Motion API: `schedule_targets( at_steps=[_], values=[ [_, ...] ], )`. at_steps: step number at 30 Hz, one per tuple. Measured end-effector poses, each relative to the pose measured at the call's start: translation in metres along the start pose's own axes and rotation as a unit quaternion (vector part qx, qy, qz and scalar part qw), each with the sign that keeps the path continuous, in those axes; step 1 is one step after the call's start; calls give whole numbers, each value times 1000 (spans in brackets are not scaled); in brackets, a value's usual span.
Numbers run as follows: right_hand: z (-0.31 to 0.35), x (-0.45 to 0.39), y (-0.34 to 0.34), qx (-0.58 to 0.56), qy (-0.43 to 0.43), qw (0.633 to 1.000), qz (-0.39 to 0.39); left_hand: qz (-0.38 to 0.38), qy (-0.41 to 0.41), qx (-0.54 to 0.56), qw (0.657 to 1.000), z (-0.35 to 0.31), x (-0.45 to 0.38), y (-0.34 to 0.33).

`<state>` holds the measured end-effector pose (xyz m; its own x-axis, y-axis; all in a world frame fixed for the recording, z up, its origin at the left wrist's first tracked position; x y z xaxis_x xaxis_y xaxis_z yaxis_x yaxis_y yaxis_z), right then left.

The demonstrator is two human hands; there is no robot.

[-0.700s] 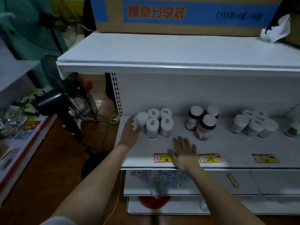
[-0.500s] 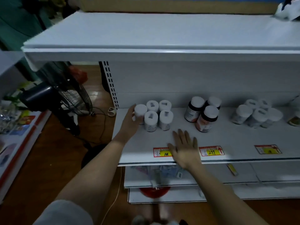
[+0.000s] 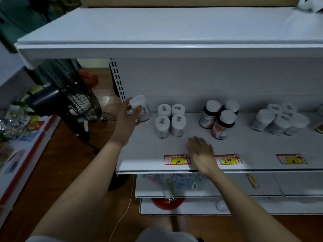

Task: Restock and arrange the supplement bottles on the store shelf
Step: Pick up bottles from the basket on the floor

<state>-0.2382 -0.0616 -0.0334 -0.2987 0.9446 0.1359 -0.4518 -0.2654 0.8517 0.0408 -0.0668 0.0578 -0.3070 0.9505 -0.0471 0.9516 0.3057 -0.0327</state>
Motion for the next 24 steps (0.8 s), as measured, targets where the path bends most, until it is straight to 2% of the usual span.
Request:
schedule_targets(
  at_steps=[3, 6, 9, 13, 20, 24],
  values=[
    [17, 13, 31, -170, -10, 985, -34, -1, 15, 12, 1000, -25, 16, -5],
    [51, 31, 61, -281, 35, 959, -28, -5, 37, 33, 999, -44, 36, -20],
    [75, 50, 81, -379, 72, 922, -20, 14, 49, 30, 998, -59, 63, -43],
    [85, 78, 99, -508, 70, 858, -10, 36, 52, 24, 998, -67, 98, -75],
    [60, 109, 93, -556, 45, 830, -1, 109, 110, 48, 987, -57, 134, -105],
    [46, 120, 89, -577, 36, 816, -16, 114, 128, 66, 983, -49, 149, -116]
  ],
)
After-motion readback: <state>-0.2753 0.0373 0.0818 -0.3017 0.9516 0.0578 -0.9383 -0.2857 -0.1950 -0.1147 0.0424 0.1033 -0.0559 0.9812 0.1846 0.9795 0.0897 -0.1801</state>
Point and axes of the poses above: each hand's wrist, its own x-axis away from the middle knuckle, its own y-axis out of the back of the hand, z = x × y, the point moved 7 cm from there along -x, towards the middle knuckle, and after that the axes turned 1 degree about x, right-handed, at the moved point
